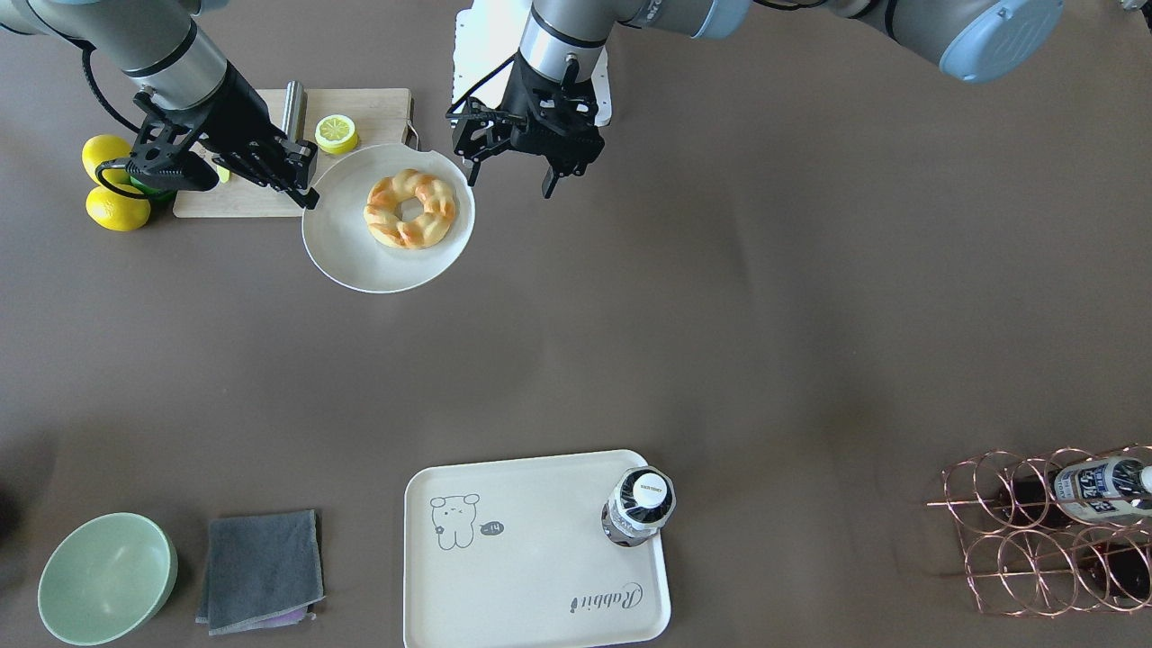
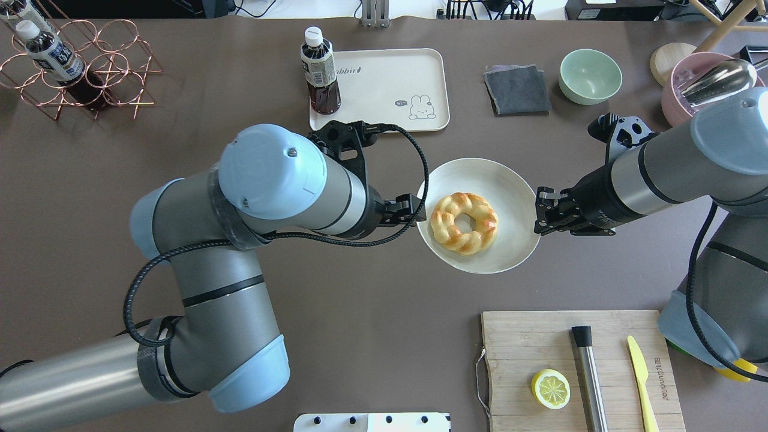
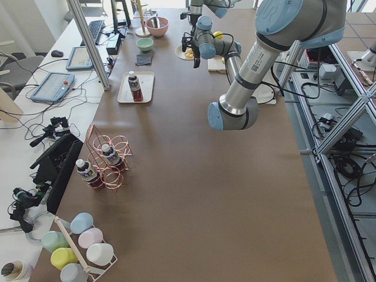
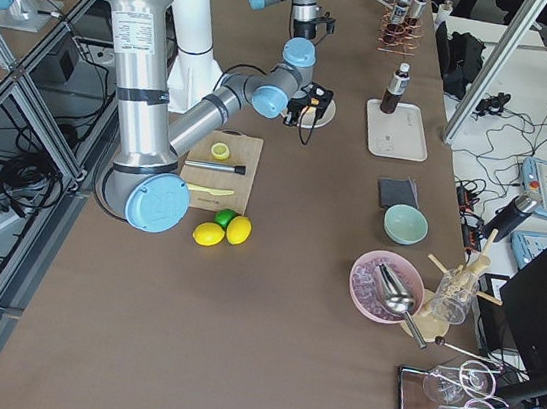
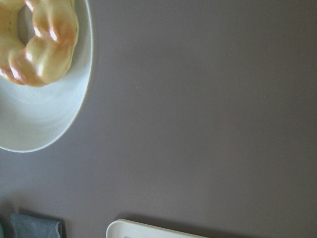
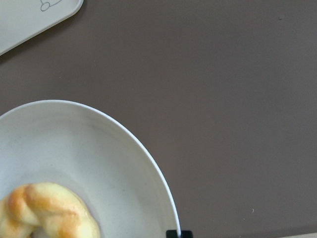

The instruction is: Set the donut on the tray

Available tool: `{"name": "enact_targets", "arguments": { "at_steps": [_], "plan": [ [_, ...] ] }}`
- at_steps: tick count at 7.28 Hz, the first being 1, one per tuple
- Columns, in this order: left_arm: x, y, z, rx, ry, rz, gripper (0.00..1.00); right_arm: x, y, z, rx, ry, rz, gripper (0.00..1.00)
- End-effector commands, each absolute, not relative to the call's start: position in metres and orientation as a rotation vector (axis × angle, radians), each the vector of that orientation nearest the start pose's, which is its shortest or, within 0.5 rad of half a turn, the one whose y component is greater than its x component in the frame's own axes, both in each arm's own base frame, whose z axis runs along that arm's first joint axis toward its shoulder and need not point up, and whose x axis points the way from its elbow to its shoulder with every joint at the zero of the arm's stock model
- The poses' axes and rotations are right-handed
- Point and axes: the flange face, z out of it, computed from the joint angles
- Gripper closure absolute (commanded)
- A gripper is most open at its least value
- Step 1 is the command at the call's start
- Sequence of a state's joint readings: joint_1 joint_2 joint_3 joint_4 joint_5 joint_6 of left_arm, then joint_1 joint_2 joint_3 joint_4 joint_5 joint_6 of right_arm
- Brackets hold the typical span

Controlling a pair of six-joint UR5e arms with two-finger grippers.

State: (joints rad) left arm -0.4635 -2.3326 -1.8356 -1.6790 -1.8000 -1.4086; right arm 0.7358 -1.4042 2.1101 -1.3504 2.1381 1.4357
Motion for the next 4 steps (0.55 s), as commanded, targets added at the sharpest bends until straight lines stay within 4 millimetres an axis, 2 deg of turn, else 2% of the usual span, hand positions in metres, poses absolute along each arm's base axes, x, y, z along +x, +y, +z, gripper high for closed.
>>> {"name": "enact_targets", "arguments": {
  "at_steps": [1, 2, 4],
  "plan": [
    [0.445, -0.412, 0.125, 0.175, 1.120, -0.081, 0.02, -0.324, -0.406, 0.305, -0.097, -1.020, 0.297, 1.00],
    [0.415, -0.425, 0.140, 0.175, 1.120, -0.053, 0.02, -0.336, -0.432, 0.302, -0.091, -1.012, 0.320, 1.00],
    [0.364, -0.445, 0.190, 0.217, 1.070, 0.029, 0.02, -0.357, -0.490, 0.294, -0.083, -0.996, 0.375, 1.00]
  ]
}}
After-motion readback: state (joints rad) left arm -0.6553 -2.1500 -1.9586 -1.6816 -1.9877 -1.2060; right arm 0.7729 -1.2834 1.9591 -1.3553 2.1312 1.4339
